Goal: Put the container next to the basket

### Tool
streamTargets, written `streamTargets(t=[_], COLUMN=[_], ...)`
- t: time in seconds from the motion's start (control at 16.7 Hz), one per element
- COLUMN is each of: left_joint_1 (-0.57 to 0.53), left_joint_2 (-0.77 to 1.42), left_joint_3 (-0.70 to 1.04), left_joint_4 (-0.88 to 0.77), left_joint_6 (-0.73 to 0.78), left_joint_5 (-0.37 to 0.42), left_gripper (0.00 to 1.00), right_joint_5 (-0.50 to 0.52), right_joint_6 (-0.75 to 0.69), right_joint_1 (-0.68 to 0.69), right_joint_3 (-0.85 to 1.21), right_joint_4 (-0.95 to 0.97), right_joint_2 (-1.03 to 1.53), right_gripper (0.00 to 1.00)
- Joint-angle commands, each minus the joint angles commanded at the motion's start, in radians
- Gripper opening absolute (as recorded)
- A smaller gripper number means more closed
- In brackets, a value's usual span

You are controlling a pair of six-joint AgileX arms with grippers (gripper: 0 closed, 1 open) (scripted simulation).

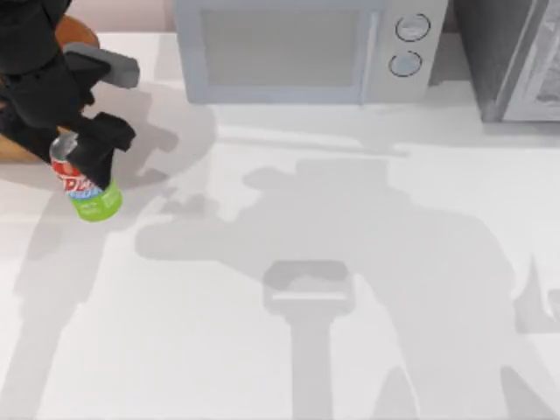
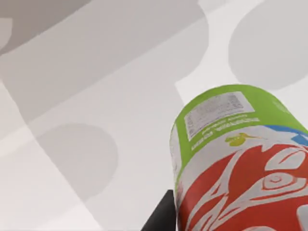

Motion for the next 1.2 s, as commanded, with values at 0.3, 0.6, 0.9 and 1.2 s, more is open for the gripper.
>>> streamTargets(t=[0.3, 0.6, 0.9, 1.2], left_joint_1=[0.364, 0.527, 0.533, 0.539], left_joint_2=[-0.036, 0.040, 0.067, 0.078], left_joint_3=[-0.032, -0.058, -0.063, -0.081], left_joint_4=[0.034, 0.147, 0.173, 0.180], left_joint_6=[0.039, 0.021, 0.015, 0.049], left_joint_5=[-0.049, -0.102, -0.108, -0.133], left_gripper=[0.00, 0.00, 0.00, 0.00], right_joint_5=[0.000, 0.000, 0.000, 0.000], right_joint_6=[0.000, 0.000, 0.000, 0.000], right_joint_1=[0.000, 0.000, 0.000, 0.000], right_joint_3=[0.000, 0.000, 0.000, 0.000], right_joint_4=[0.000, 0.000, 0.000, 0.000], right_joint_2=[0.000, 0.000, 0.000, 0.000], right_gripper=[1.00, 1.00, 1.00, 1.00])
